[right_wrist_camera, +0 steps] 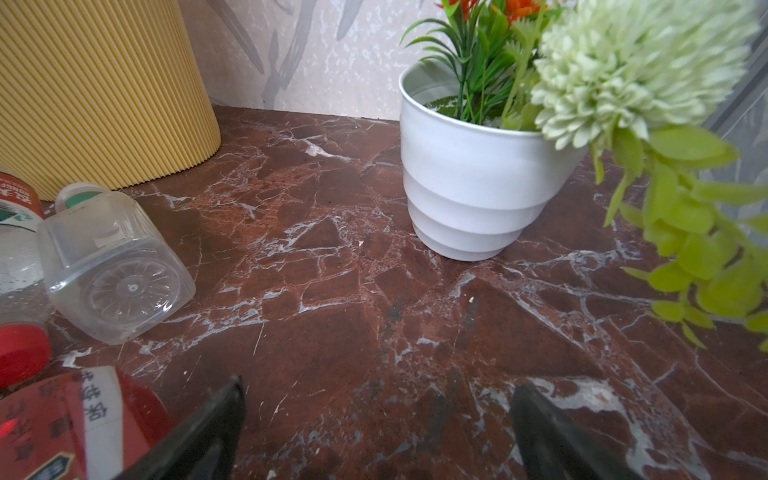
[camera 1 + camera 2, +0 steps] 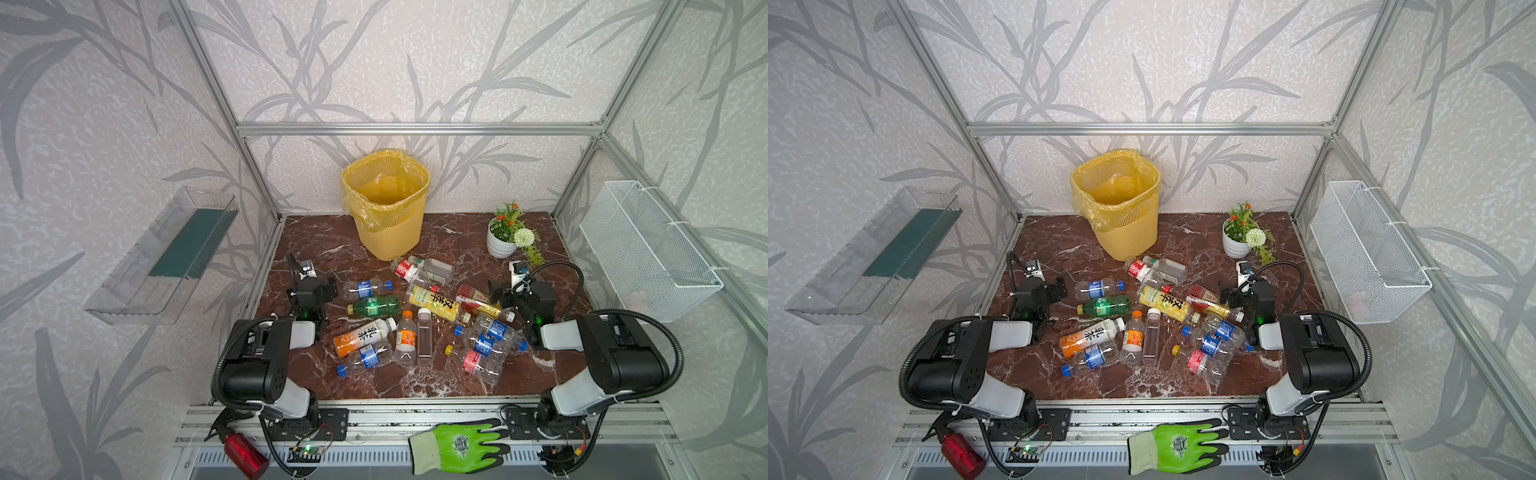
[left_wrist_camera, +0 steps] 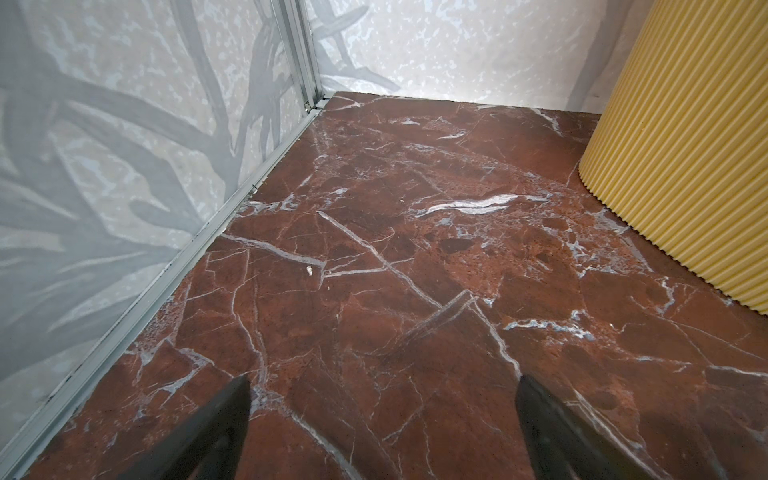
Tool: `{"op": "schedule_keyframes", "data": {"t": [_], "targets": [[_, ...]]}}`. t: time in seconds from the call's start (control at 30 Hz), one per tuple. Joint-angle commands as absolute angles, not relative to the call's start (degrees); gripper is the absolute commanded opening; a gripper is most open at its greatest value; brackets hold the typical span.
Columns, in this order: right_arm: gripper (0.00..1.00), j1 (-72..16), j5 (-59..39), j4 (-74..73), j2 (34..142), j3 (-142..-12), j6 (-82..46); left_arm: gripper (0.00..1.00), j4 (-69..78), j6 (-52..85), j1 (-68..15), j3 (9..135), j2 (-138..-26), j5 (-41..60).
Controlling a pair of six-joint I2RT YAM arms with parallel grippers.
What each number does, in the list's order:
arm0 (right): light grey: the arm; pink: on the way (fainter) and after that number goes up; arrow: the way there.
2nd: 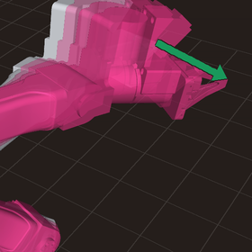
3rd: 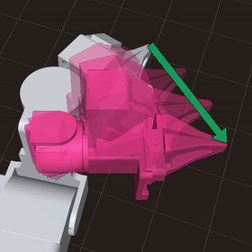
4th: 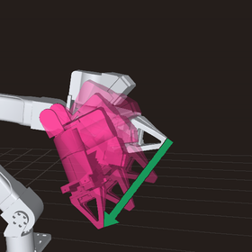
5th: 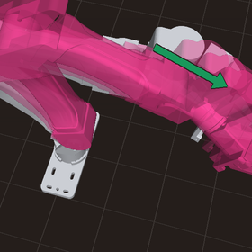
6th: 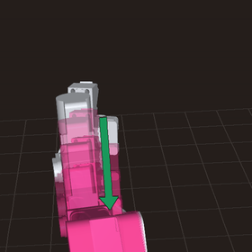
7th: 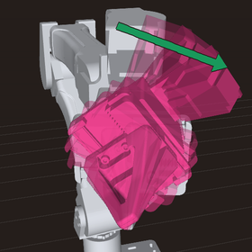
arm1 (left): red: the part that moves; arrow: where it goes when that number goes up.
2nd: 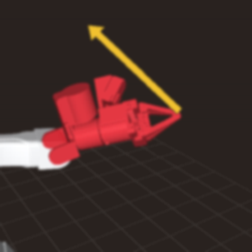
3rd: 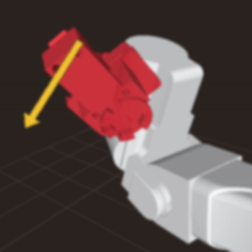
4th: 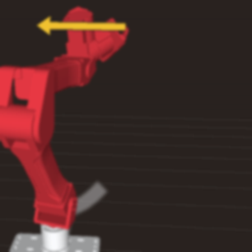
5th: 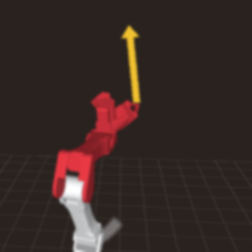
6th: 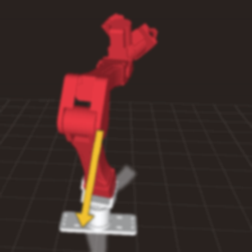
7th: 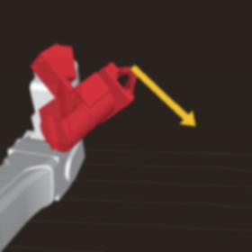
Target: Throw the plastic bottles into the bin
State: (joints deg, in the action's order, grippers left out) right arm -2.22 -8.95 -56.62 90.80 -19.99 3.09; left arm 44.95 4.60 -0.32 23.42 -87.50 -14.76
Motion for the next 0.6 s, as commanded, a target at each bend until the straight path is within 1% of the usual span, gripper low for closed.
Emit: {"op": "schedule_keyframes", "data": {"t": [0.0,0.07,0.13,0.23,0.3,0.37,0.47,0.57], "targets": [[0.97,-2.4,-7.6,-53.5,87.5,-21.5,3.0,0.99,40.0,5.2,-0.3,26.0,-84.7,-16.6],[0.96,-2.4,-7.4,-41.2,81.3,-24.6,2.2,0.96,24.9,6.0,-0.3,31.9,-80.7,-16.6],[0.93,-2.3,-8.7,-27.7,75.9,-28.8,2.6,0.93,15.8,8.3,-0.3,36.3,-77.3,-15.9],[0.93,-2.5,-10.8,-17.3,70.6,-32.3,2.0,0.92,13.5,13.0,-1.1,36.6,-72.5,-14.0],[0.92,-3.0,-13.3,-10.5,68.8,-35.1,2.3,0.92,12.1,14.3,-1.6,36.8,-70.6,-10.7],[0.91,-4.6,-14.4,-4.6,68.0,-37.6,3.7,0.92,9.2,15.1,-3.1,37.3,-69.4,-10.3],[0.91,-9.2,-11.1,2.6,68.0,-40.8,8.4,0.93,6.7,16.4,-5.7,37.1,-67.4,-11.3],[0.91,-13.0,-8.3,8.6,69.2,-43.4,13.6,0.96,5.9,16.9,-7.7,36.2,-65.0,-10.9]]}}
